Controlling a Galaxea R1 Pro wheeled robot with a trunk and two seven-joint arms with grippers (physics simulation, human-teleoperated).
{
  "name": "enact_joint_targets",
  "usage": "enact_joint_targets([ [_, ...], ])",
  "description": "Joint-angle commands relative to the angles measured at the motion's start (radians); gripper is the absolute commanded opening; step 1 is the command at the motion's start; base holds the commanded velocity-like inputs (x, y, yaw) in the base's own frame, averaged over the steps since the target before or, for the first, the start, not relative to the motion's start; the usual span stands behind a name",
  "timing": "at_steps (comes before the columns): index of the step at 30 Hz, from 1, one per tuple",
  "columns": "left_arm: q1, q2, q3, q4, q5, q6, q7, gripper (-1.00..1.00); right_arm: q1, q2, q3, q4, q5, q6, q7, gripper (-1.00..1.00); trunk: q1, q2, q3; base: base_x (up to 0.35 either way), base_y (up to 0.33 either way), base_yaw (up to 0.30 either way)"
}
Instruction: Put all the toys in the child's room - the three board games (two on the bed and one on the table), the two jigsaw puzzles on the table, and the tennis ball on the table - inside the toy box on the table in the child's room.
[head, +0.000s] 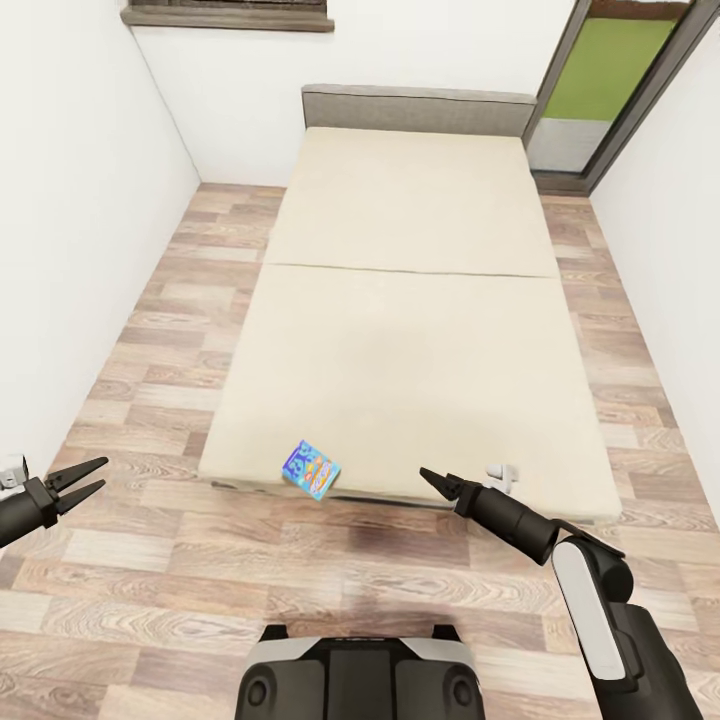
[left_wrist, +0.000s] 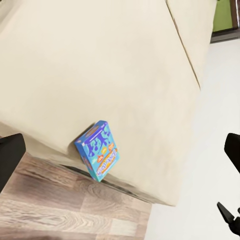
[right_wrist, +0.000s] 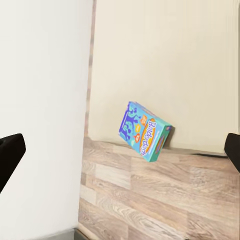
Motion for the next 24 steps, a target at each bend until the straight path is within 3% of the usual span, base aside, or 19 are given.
enact_joint_targets([
  [1, -0.001, 0.000, 0.001, 0.000, 0.001, 0.007, -0.002, 1.00, -0.001, 0.000, -0.002, 0.002, -0.003, 0.004, 0.002, 1.00, 0.001, -0.001, 0.001, 0.000, 0.000, 0.000],
  [7, -0.001, -0.001, 0.000, 0.000, 0.001, 0.007, -0.001, 1.00, -0.001, 0.001, -0.001, 0.040, -0.001, -0.006, 0.000, 1.00, 0.001, -0.001, 0.011, 0.000, 0.000, 0.000],
  [15, -0.001, -0.001, 0.000, 0.000, 0.001, 0.007, 0.003, 1.00, 0.000, 0.001, -0.003, 0.188, 0.001, -0.071, 0.000, 1.00, 0.001, -0.001, 0.024, 0.000, 0.000, 0.000],
  [24, -0.001, -0.001, 0.000, 0.000, 0.001, 0.007, 0.005, 1.00, 0.001, 0.000, -0.003, 0.204, 0.001, -0.080, 0.000, 1.00, 0.001, -0.001, 0.039, -0.084, 0.000, 0.000],
])
